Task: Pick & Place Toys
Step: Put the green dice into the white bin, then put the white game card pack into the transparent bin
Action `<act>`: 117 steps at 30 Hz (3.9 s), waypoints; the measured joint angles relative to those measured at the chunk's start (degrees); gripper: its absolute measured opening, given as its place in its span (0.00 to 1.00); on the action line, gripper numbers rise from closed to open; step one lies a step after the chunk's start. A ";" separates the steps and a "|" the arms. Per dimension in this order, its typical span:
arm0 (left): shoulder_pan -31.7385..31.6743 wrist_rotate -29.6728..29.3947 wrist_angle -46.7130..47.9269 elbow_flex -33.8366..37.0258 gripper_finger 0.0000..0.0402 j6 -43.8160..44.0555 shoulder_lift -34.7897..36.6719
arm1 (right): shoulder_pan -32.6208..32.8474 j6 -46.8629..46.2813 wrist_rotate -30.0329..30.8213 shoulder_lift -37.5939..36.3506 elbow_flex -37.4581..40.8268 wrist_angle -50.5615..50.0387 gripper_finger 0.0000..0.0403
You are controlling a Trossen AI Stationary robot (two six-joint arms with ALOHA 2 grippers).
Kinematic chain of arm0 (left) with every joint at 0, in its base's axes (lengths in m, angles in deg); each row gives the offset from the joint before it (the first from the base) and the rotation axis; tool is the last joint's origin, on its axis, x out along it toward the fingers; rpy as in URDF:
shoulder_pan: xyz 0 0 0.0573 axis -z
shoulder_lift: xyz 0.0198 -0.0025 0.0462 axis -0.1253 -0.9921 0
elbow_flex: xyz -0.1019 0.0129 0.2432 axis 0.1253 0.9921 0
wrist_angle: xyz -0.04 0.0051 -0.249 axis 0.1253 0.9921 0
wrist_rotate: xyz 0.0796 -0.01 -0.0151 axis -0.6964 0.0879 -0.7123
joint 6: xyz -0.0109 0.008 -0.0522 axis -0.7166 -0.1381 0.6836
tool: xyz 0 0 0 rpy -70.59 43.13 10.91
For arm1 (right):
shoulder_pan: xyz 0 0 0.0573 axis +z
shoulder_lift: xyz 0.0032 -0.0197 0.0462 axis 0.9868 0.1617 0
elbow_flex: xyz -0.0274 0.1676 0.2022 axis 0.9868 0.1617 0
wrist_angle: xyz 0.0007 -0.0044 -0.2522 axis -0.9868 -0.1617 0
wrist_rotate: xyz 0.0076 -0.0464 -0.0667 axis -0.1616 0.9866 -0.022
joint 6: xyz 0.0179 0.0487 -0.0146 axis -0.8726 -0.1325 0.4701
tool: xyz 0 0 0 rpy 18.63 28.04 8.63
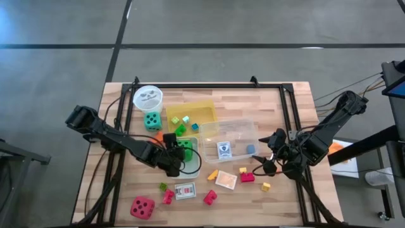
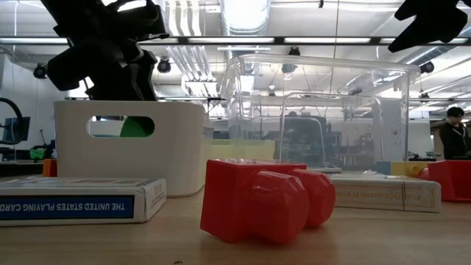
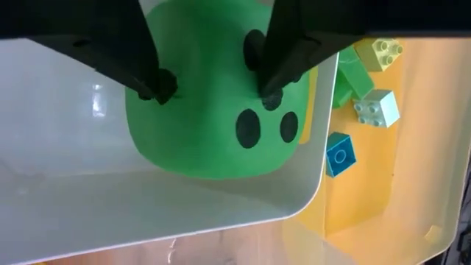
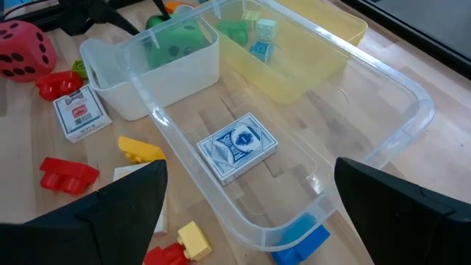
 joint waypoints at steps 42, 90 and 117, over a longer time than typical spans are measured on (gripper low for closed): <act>16.77 6.63 -0.27 -15.96 0.71 22.06 -2.99 | 0.02 -1.73 0.02 4.75 0.00 3.35 0.94; 17.36 16.28 12.05 -22.67 0.71 37.83 -15.45 | 4.19 1.04 -4.63 11.17 -0.28 5.92 0.94; 15.43 13.05 9.28 -22.65 0.71 32.76 -16.05 | 7.48 -0.11 -7.14 11.02 -0.72 5.86 0.94</act>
